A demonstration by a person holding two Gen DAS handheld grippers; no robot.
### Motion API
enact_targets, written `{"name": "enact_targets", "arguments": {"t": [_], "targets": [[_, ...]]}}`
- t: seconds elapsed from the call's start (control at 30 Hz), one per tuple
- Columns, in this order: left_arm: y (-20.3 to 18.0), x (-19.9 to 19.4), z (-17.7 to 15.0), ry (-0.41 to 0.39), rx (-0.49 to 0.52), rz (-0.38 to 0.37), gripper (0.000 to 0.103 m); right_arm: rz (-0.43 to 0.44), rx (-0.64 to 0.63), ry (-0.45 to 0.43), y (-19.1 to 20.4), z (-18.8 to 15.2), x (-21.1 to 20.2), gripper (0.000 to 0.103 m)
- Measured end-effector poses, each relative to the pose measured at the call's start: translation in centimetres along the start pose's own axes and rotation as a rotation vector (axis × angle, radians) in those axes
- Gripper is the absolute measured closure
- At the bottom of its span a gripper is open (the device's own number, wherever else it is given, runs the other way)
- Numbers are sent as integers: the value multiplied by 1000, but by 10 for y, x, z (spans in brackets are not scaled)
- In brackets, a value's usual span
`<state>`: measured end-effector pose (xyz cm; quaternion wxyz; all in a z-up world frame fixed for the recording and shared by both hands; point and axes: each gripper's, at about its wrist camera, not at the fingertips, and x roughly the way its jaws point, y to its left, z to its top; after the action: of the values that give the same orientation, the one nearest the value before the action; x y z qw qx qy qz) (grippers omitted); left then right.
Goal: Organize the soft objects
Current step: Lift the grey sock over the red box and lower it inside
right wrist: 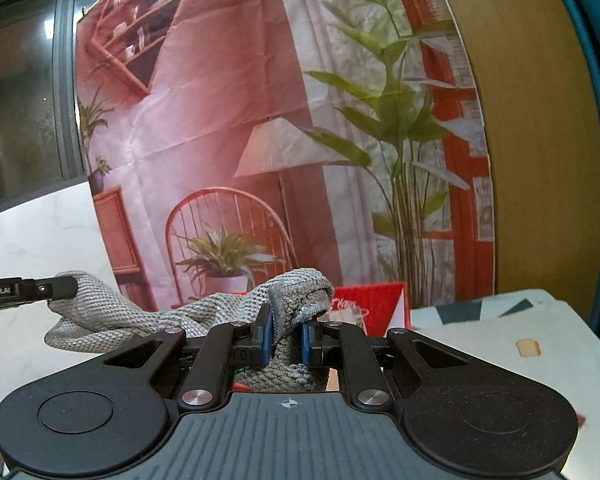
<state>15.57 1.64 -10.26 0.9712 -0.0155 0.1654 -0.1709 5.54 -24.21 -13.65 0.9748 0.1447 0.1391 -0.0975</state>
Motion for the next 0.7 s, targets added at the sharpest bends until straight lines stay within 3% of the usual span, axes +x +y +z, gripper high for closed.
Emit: {"name": "enact_targets", "arguments": {"t": [0.23, 0.7], "targets": [[-1, 56, -1, 76, -34, -20, 95, -25, -30, 35, -13, 14, 44, 90], [5, 138, -9, 215, -1, -27, 95, -58, -62, 208, -34, 4, 130, 90]]}}
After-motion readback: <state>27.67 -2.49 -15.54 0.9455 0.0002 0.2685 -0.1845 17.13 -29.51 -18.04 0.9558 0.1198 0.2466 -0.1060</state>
